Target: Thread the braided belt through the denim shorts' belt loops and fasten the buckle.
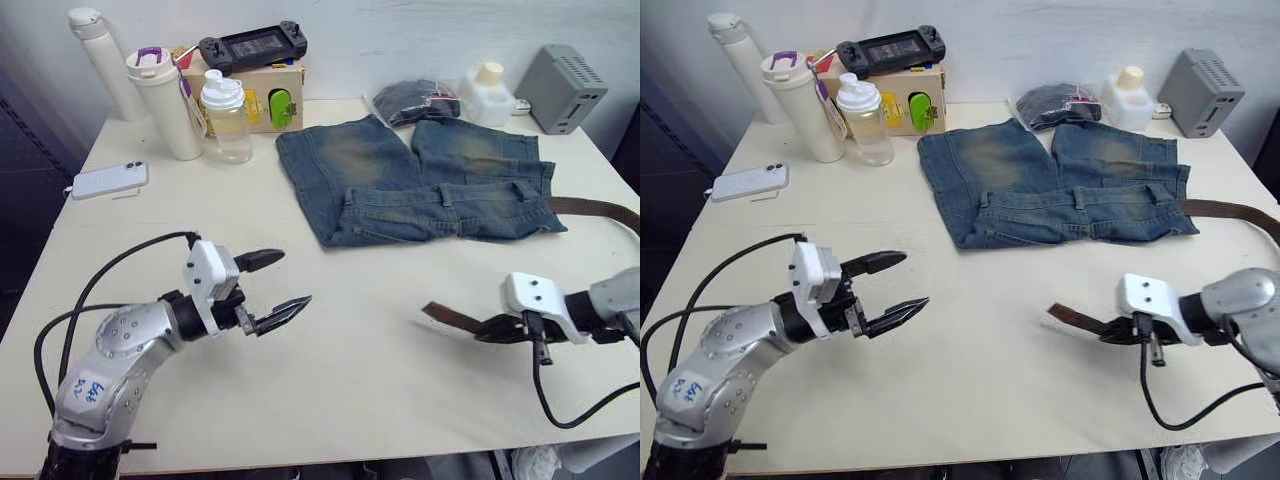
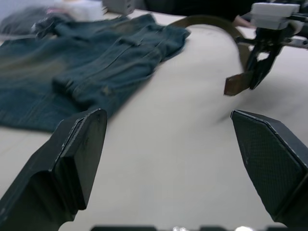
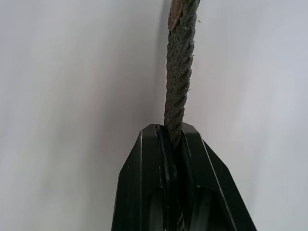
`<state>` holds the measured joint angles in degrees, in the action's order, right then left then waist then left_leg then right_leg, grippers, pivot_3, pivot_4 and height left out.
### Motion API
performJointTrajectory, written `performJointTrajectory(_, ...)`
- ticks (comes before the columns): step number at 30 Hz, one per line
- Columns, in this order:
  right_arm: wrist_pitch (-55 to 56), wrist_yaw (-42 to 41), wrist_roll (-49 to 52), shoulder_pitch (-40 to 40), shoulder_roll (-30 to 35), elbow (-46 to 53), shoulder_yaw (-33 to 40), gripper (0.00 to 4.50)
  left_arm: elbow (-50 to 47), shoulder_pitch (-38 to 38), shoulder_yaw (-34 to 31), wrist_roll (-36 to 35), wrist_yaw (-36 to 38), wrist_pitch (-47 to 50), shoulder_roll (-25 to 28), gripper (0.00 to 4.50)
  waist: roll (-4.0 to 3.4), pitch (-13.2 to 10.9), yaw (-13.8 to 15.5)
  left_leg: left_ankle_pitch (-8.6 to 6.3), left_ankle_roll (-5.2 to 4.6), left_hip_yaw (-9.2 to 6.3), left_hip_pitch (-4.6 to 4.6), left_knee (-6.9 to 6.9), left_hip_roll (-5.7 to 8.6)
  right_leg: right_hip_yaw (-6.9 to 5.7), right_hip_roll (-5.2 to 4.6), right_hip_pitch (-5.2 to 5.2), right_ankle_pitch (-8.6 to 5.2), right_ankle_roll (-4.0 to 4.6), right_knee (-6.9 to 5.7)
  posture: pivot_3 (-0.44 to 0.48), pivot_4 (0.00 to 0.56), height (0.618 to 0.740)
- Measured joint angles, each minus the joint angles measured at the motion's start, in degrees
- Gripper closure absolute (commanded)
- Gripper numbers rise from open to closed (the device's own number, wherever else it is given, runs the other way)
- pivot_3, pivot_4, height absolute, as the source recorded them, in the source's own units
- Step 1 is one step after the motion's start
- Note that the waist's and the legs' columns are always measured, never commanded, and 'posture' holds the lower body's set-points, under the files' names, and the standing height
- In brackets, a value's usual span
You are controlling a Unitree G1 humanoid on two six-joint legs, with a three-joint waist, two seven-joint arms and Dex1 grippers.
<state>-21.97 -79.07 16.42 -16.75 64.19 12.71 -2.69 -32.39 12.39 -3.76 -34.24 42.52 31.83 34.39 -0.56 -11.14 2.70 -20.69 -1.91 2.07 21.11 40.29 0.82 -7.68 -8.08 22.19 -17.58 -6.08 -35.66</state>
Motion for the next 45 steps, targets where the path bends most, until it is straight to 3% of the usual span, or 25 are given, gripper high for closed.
performJointTrajectory(5, -7.59, 3.44, 2.32, -7.73, -5.39, 12.62, -5.57, 4.48, 4.54, 9.17, 9.81, 0.86, 10.03, -1.00, 0.55, 0.00, 0.02, 0.00, 0.26, -0.04, 0.08, -0.05, 0.13, 0.00, 0.02, -0.07, 0.30, 0.01, 0.01, -0.01, -0.02, 0.000, 0.150, 0.690)
performJointTrajectory(13, -11.29, 5.69, 3.32, -7.51, -6.34, 15.60, -8.10, 4.48, 13.55, 15.75, 16.17, 2.33, 16.17, -1.00, -1.77, 0.00, 0.05, -0.02, 0.02, 0.00, -0.02, -0.03, 0.13, 0.02, 0.02, -0.02, 0.41, 0.01, 0.06, -0.10, -0.11, 0.000, 0.150, 0.690)
performJointTrajectory(16, -12.07, 6.48, 3.90, -7.31, -6.33, 16.42, -8.09, 4.50, 15.34, 16.17, 16.51, 2.93, 17.07, -1.39, -2.37, 0.77, 0.05, -0.02, -0.26, 0.00, -0.01, -0.02, 0.14, 0.02, -0.01, 0.01, 0.41, 0.05, 0.05, -0.09, -0.15, 0.000, 0.150, 0.690)
performJointTrajectory(21, -13.23, 8.47, 4.58, -6.55, -6.33, 17.14, -7.97, 4.50, 16.39, 16.22, 16.56, 3.44, 17.68, -1.99, -3.95, 3.02, 0.05, -0.02, -0.43, 0.00, -0.02, -0.01, 0.17, 0.02, 0.00, 0.01, 0.39, 0.07, 0.05, -0.10, -0.15, 0.000, 0.150, 0.690)
performJointTrajectory(24, -13.45, 9.41, 4.87, -6.41, -6.33, 17.56, -7.91, 4.50, 17.42, 16.22, 16.72, 4.79, 17.97, -2.47, -3.96, 4.07, 0.05, -0.02, -0.40, 0.00, -0.03, -0.02, 0.16, 0.03, 0.00, 0.01, 0.39, 0.07, 0.05, -0.09, -0.16, 0.000, 0.150, 0.690)
performJointTrajectory(32, -14.67, 12.42, 5.56, -5.89, -7.07, 17.45, -7.56, 4.50, 17.49, 16.22, 16.59, 6.50, 18.42, -3.56, -3.96, 4.07, 0.05, -0.02, -0.51, 0.00, -0.03, -0.02, 0.17, 0.03, 0.00, 0.02, 0.38, 0.08, 0.05, -0.09, -0.16, 0.000, 0.150, 0.690)
performJointTrajectory(37, -18.52, 17.41, 8.98, -5.78, -10.93, 17.38, -1.89, 2.39, 17.45, 15.60, 15.13, 5.98, 16.18, -1.48, -4.82, 4.18, 0.06, -0.02, -0.55, 0.00, -0.03, -0.03, 0.18, 0.03, 0.01, 0.01, 0.37, 0.08, 0.06, -0.09, -0.17, 0.000, 0.150, 0.690)
performJointTrajectory(42, -28.67, 24.55, 20.92, -3.44, -14.36, 16.79, 16.27, 0.07, 15.07, 11.30, 9.50, -2.81, 6.61, 8.71, -11.90, 4.18, 0.09, -0.04, -0.02, 0.01, -0.06, -0.09, 0.20, 0.07, 0.01, 0.04, 0.16, 0.04, 0.08, -0.11, -0.16, 0.000, 0.150, 0.690)
performJointTrajectory(45, -35.16, 26.94, 33.72, -1.70, -15.66, 16.84, 26.71, 0.02, 13.65, 10.07, 5.95, -7.98, 0.45, 14.21, -15.53, 4.18, 0.09, -0.04, 0.19, 0.02, -0.07, -0.13, 0.16, 0.07, 0.01, 0.02, 0.07, 0.00, 0.08, -0.11, -0.19, 0.000, 0.150, 0.690)
